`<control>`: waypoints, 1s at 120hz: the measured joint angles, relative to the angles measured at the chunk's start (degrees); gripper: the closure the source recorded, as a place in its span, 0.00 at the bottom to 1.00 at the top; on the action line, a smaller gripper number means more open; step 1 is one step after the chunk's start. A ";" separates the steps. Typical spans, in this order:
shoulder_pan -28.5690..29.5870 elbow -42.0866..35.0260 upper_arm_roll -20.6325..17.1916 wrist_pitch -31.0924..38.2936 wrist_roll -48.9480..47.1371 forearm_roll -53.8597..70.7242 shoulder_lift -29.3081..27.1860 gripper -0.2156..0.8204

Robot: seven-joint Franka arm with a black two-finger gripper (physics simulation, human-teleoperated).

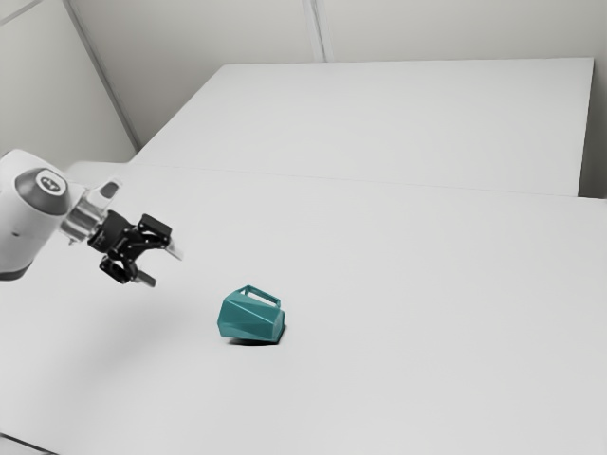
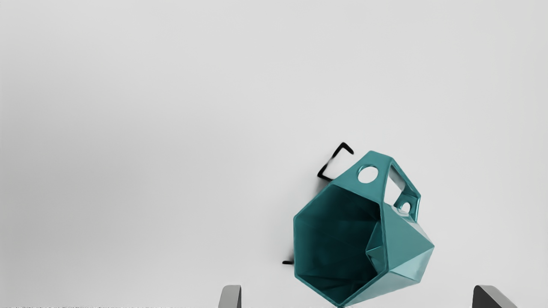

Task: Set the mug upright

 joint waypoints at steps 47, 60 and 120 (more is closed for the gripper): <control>0.05 -2.65 0.93 -5.75 13.85 -6.65 3.51 0.23; -0.28 -3.12 0.92 -5.95 17.35 -10.43 5.53 0.23; -2.42 -5.01 -0.35 -4.29 27.68 -18.56 6.55 0.23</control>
